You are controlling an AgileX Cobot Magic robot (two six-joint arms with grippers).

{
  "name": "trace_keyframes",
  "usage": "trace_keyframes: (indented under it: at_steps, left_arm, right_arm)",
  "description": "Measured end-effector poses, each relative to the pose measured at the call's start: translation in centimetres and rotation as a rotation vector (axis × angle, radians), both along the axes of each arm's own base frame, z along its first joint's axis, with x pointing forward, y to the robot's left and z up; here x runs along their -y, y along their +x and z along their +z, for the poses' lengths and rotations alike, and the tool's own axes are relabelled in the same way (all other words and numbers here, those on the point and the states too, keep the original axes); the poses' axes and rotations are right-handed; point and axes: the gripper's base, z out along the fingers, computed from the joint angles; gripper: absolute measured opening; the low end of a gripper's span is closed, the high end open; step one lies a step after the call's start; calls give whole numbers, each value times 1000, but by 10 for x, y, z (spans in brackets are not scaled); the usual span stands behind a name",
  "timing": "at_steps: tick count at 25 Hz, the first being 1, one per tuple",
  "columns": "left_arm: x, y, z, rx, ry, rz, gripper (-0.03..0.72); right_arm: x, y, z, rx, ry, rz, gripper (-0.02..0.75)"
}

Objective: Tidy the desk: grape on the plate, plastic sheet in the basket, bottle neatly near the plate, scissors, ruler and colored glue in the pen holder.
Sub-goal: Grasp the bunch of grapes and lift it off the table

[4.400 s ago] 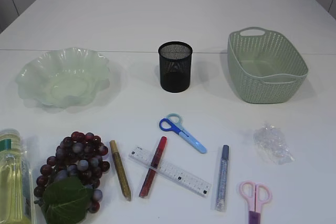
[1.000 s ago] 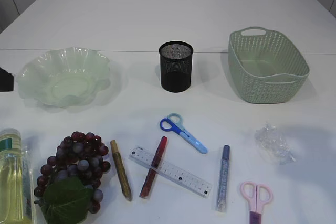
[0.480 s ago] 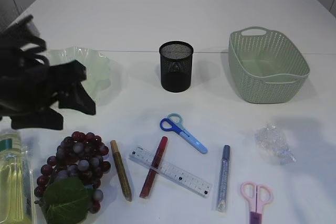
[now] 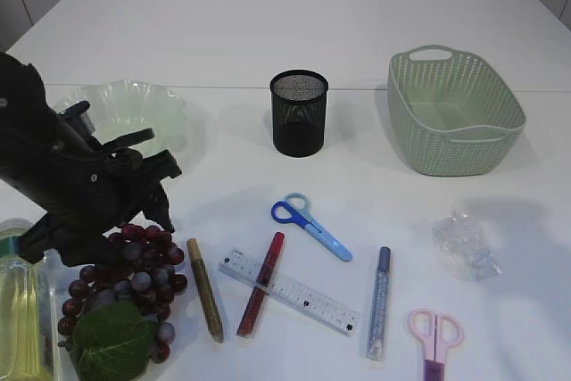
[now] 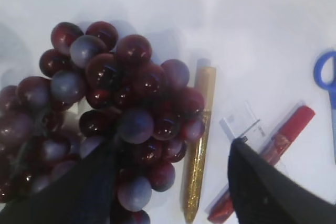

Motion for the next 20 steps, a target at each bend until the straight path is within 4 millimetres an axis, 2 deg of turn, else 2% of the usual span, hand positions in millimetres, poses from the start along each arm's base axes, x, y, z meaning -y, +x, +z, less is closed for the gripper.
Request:
trace_keyframes:
  at_steps: [13, 20]
  left_arm:
    - [2, 9, -22, -23, 13, 72, 489]
    - [3, 14, -38, -20, 40, 52, 545]
  right_arm:
    - [0, 0, 0, -2, 1, 1, 545]
    - [0, 0, 0, -4, 1, 2, 516]
